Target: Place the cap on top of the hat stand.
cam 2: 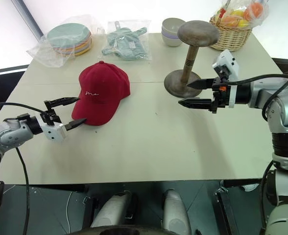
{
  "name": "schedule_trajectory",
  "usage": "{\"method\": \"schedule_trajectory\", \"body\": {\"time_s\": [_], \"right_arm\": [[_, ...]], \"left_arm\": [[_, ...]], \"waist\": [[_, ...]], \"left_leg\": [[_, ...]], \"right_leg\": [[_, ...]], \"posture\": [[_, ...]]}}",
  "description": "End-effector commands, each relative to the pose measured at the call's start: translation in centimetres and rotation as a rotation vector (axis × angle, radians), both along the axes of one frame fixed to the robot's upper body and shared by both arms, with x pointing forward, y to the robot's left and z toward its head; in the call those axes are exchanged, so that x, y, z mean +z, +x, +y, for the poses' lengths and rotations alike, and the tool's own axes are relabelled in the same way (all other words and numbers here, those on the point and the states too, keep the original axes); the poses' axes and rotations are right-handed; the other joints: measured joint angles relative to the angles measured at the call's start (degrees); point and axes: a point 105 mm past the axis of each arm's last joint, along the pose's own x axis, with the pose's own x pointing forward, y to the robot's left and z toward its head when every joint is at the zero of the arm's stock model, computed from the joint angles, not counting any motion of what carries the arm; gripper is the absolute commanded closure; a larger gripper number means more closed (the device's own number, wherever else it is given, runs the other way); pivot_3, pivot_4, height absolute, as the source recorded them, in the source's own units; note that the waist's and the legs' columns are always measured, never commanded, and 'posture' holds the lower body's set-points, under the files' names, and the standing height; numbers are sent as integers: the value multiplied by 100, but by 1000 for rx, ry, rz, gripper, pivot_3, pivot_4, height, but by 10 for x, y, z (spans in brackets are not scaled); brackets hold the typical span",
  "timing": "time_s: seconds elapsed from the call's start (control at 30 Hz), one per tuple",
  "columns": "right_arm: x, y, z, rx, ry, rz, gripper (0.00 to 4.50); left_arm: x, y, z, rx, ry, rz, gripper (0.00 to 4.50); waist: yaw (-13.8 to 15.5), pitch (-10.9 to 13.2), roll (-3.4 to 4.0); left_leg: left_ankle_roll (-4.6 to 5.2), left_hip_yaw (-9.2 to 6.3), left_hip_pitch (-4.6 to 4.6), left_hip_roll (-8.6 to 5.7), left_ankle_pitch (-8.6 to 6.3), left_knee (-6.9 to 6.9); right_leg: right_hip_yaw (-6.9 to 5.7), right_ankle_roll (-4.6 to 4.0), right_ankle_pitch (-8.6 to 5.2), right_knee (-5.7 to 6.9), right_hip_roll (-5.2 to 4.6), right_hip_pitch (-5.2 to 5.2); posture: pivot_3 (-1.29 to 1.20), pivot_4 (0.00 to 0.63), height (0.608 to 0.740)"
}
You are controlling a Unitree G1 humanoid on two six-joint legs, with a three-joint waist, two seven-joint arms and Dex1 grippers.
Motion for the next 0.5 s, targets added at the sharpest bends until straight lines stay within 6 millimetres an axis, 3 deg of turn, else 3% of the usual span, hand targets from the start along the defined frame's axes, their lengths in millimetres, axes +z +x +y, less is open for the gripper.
{"method": "schedule_trajectory", "body": {"time_s": [0.03,0.27,0.5], "right_arm": [[13,-4,-5,-13,2,-66,0],[8,0,-6,-33,18,-71,0],[8,3,0,-31,29,-78,0]], "left_arm": [[7,-8,12,-10,51,0,34],[12,-15,17,-32,86,12,34],[-5,-5,1,-49,90,51,34]], "waist": [[-16,0,0],[7,0,0],[4,0,0]], "left_leg": [[0,1,0,0,0,0],[0,1,0,0,0,0],[1,1,0,0,0,0]], "right_leg": [[1,0,0,0,0,-1],[1,0,0,1,-1,-1],[1,0,0,1,0,0]], "posture": [[0,150,740],[0,150,740],[0,150,740]]}}
